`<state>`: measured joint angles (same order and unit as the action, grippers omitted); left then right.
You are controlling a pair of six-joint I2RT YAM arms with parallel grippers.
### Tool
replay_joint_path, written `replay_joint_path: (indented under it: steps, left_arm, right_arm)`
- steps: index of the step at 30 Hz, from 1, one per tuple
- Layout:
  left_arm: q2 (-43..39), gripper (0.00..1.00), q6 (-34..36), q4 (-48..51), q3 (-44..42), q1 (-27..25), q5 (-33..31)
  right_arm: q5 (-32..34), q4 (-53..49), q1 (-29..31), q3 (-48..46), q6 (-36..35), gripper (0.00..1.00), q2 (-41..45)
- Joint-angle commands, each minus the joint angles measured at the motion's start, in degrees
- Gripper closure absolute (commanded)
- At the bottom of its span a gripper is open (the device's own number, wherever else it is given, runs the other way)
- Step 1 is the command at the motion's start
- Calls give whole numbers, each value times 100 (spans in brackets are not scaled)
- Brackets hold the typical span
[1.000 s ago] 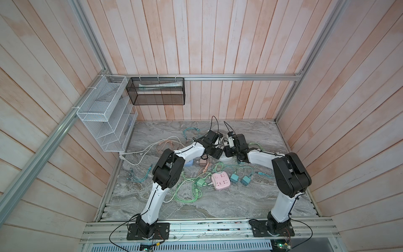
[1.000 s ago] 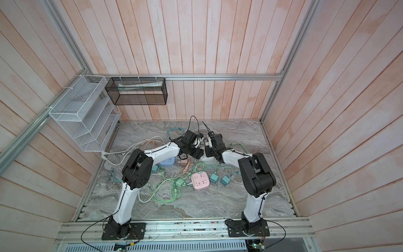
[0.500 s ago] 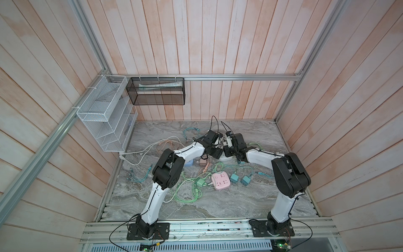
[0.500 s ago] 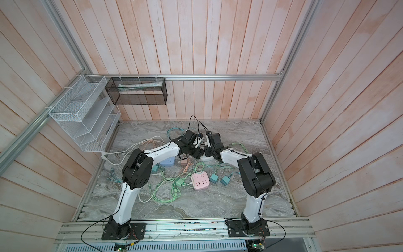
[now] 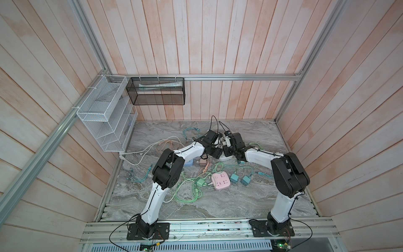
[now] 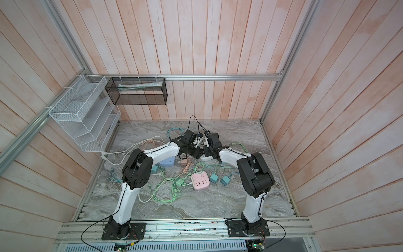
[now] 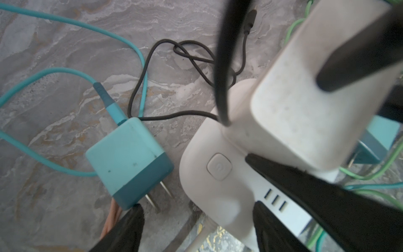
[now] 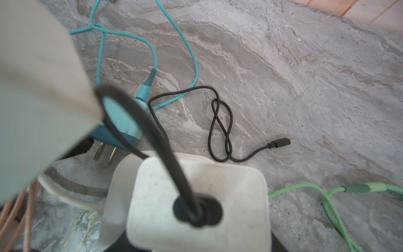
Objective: Pull the plug off the socket
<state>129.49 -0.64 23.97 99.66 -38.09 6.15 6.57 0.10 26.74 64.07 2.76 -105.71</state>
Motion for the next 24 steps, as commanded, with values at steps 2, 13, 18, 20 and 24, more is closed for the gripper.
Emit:
replay_joint_path:
  steps: [2,13,18,20,24]
  left_arm:
    - [507,20,60,728,-157,-24,-153]
    - [621,20,-81,758,27,-26,-31]
    - [612,20,-43,782,-8,-24,-101]
    - [610,20,-25,810,-15,-23,-146]
    - [617,20,23,843,-43,-25,-193]
  right_arm:
    - [-95,386,176,76,-2,100,-114]
    - [-90,350,313,-29,30,100,-244]
    - [-164,372,280,86,198,100,-183]
    - [-222,385,218,107,289,100,-131]
    - [-460,377,57,167,484,100,-25]
